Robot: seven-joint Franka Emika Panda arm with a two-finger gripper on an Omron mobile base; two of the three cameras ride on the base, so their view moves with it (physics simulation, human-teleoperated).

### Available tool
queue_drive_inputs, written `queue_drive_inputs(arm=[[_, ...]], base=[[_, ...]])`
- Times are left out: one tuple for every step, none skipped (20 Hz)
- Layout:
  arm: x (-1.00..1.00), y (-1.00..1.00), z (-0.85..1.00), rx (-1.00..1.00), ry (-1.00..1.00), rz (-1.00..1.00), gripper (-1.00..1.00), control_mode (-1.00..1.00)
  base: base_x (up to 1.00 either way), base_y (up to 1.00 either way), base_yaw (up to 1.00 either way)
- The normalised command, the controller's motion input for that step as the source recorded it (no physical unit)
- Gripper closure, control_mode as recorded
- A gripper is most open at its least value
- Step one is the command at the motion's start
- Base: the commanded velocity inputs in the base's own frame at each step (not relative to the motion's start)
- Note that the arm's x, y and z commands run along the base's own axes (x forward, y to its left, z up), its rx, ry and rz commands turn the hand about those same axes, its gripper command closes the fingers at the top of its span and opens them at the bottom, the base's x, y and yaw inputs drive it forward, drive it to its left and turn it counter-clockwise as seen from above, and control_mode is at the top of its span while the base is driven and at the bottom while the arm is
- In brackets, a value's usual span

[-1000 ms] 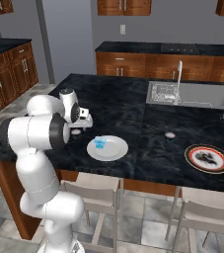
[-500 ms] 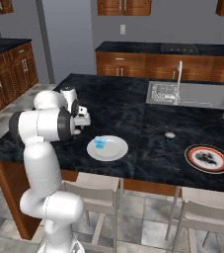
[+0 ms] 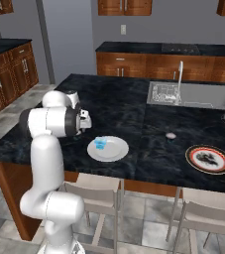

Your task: Place two yogurt containers on each plate.

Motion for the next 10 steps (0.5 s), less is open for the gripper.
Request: queue_drive_inputs(arm=[[0.19, 0.02, -0.3, 0.0, 0.06, 0.0, -1.0, -1.0], [0.17, 0.01, -0.27, 0.0, 0.04, 0.0, -1.0, -1.0], [0.06, 0.0, -0.19, 0.0, 0.01, 0.0, -1.0, -1.0], [0.0, 0.0, -0.16, 0.0, 0.0, 0.0, -1.0, -1.0], [0.0, 0.0, -0.18, 0.0, 0.0, 0.0, -1.0, -1.0], [0.0, 0.0, -0.18, 0.0, 0.0, 0.0, -1.0, -1.0], [0.0, 0.0, -0.18, 0.0, 0.0, 0.0, -1.0, -1.0], [0.0, 0.0, -0.21, 0.0, 0.0, 0.0, -1.0, -1.0], [0.0, 0.0, -0.18, 0.0, 0.0, 0.0, -1.0, -1.0], [0.01, 0.02, -0.21, 0.0, 0.02, 0.0, -1.0, -1.0]], base=[[0.0, 0.0, 0.0], [0.0, 0.0, 0.0], [0.0, 0.0, 0.0], [0.0, 0.0, 0.0], [0.0, 0.0, 0.0], [0.0, 0.0, 0.0], [0.0, 0.0, 0.0], [0.0, 0.0, 0.0], [0.0, 0.0, 0.0], [0.0, 0.0, 0.0]])
